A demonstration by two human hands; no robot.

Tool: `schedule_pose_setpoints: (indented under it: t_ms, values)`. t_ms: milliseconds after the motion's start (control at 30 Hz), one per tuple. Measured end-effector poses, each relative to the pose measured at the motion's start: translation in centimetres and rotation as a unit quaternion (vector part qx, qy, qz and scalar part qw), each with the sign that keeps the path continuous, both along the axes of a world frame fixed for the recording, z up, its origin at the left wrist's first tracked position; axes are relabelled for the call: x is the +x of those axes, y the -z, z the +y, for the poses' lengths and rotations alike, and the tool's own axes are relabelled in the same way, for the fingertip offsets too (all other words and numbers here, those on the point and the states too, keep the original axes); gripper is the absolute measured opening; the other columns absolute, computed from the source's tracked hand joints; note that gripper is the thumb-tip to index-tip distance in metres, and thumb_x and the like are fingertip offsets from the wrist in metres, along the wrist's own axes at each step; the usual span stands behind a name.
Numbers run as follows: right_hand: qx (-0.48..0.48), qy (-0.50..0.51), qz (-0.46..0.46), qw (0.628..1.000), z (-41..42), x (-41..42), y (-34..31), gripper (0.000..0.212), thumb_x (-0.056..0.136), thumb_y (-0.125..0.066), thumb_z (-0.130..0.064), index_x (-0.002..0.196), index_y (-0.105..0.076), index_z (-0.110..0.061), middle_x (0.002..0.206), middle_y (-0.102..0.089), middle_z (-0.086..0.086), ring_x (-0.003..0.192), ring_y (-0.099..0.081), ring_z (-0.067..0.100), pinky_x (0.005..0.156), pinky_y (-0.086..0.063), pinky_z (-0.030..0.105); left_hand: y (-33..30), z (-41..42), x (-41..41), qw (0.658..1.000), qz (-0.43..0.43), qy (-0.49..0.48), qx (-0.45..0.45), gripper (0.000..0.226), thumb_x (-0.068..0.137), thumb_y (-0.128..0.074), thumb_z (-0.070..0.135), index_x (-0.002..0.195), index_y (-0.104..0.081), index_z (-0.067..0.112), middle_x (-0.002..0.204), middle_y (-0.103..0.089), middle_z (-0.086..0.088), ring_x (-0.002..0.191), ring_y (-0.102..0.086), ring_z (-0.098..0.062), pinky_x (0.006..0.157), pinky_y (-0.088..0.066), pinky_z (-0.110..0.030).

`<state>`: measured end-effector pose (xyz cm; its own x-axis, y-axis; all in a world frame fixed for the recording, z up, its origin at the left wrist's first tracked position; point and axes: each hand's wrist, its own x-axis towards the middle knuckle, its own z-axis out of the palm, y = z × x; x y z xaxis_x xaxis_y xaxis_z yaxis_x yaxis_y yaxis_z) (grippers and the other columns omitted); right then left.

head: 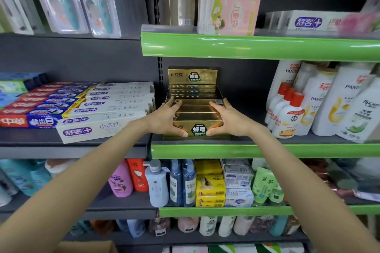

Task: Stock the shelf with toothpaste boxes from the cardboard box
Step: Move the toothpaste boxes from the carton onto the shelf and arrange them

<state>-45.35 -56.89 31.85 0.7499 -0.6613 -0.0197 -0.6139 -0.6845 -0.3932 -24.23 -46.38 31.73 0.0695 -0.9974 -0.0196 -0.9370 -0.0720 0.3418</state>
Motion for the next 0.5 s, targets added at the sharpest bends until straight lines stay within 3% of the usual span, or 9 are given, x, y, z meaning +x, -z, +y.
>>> schedule_pose_setpoints:
  t_ms: [100,167,300,400,500]
  values:
    - [-0.045,0.009,0.016,0.999,0.1,0.1,0.3,0.108,0.07,-0.072,-0.058,0.151,-0.006,-0.031,0.158,0.01,0.014,0.141,-0.025,0.035,0.111,-0.03,0.038,0.1,-0.1,0.2,1.0,-0.008,-0.004,0.005,0.119,0.068,-0.074,0.054,0.15,0.004,0.018,0.157,0.015,-0.012,0.145,0.007,-0.028,0.119,-0.012,-0.042]
    - [-0.088,0.017,0.029,0.996,0.2,0.0,0.4,0.107,0.069,-0.067,-0.066,0.151,-0.008,-0.032,0.159,0.004,0.013,0.143,-0.02,0.034,0.111,-0.029,0.042,0.1,-0.1,0.1,1.0,-0.022,-0.007,0.004,0.119,0.067,-0.074,0.056,0.151,0.003,0.019,0.157,0.013,-0.011,0.145,0.002,-0.028,0.118,-0.013,-0.04]
    - [-0.232,0.008,0.061,0.971,0.6,-0.4,0.2,0.101,0.07,-0.053,-0.078,0.15,-0.016,-0.029,0.159,-0.007,0.007,0.146,-0.004,0.029,0.116,-0.012,0.047,-0.5,0.2,-0.1,0.986,-0.163,-0.031,-0.001,0.117,0.064,-0.061,0.074,0.151,-0.002,0.026,0.159,0.001,-0.005,0.145,-0.004,-0.033,0.115,-0.018,-0.048]
    - [-0.289,-0.034,0.038,0.956,2.0,-0.7,0.1,0.086,0.077,-0.056,-0.068,0.148,-0.025,-0.029,0.159,-0.009,0.004,0.146,-0.001,0.025,0.117,-0.006,0.046,-1.0,1.0,-0.7,0.957,-0.286,-0.03,-0.032,0.116,0.062,-0.046,0.086,0.151,-0.008,0.023,0.158,-0.013,-0.004,0.144,-0.008,-0.033,0.113,-0.023,-0.045]
    - [-0.294,-0.095,-0.008,0.951,4.0,-0.5,-0.1,0.072,0.085,-0.057,-0.055,0.146,-0.029,-0.03,0.159,-0.008,0.001,0.147,0.001,0.019,0.117,-0.003,0.041,-1.4,3.3,-1.7,0.946,-0.294,-0.015,-0.139,0.108,0.067,-0.029,0.089,0.147,-0.026,0.017,0.15,-0.035,-0.004,0.14,-0.026,-0.025,0.111,-0.026,-0.038]
